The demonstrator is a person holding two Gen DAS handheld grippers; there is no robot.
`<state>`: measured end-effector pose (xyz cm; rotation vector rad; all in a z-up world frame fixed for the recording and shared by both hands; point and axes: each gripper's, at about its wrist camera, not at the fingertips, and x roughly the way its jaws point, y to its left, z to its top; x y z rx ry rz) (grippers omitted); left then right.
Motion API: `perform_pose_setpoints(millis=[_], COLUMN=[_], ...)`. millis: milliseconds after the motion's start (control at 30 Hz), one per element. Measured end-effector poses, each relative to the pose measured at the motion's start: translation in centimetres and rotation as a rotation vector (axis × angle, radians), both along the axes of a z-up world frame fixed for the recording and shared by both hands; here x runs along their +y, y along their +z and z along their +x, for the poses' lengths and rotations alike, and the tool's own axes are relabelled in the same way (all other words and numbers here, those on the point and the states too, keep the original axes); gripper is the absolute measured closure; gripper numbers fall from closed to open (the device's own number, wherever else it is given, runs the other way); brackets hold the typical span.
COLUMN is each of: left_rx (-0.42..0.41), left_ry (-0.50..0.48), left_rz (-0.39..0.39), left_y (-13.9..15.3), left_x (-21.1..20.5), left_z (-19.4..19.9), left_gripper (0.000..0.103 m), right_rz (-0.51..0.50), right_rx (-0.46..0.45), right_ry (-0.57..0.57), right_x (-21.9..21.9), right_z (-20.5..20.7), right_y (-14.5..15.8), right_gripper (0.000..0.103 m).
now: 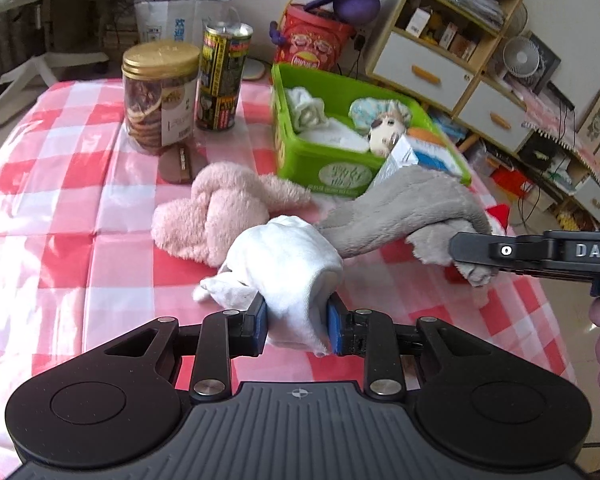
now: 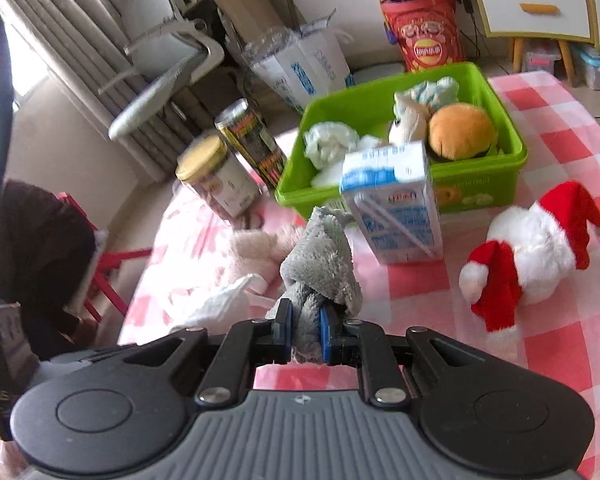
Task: Organize soft objects
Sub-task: 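Lift and carry the white glove and grey towel with both grippers toward the bin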
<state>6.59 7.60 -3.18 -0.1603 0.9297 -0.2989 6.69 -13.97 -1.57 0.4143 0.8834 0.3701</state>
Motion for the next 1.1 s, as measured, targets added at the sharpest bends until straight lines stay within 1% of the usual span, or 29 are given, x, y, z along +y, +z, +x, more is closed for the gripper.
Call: perform_pose_setpoints(millis=[267, 400, 567, 700, 833, 1000, 1100], left_rx=[-0.081, -0.111, -0.172, -0.190, -0.197, -0.216, -0.218], left_ry=[0.026, 0.023, 0.005, -0.016, -0.031, -0.041, -0.039], left_rz=[-0.051, -0.082, -0.075, -0.073, -0.067, -0.027, -0.021], left_y=[2.2, 3.4, 5.0, 6.1, 6.9, 6.8, 6.3], left_x=[-0.1, -0.6, -2.1, -3.3, -4.4, -6.1, -6.8], left_z=[0.2, 0.5, 1.6, 3.5, 6.1, 9.8, 11.8], left_gripper=[0.074, 0.074, 0.074, 0.074, 0.074, 0.074, 0.074], right_rz=[0.095, 0.136, 0.189, 0.219, 0.211, 0.247, 0.253], right_rx=[-0.117, -0.173, -0.227, -0.223, -0.233, -0.236, -0.231], right_ry=[-0.055, -0.079, -0.116, -0.147, -0.164, -0.179, -0.172], right_x=[-2.1, -3.0, -4.4, -5.6, -6.6, -7.8, -8.4], right_z=[-0.6, -0.4, -0.1, 1.5, 3.7, 6.5, 8.3], right_y=[3.4, 4.5, 5.3, 6.1, 7.2, 7.4, 6.8], right_gripper=[0.103, 0.103, 0.103, 0.103, 0.103, 0.103, 0.103])
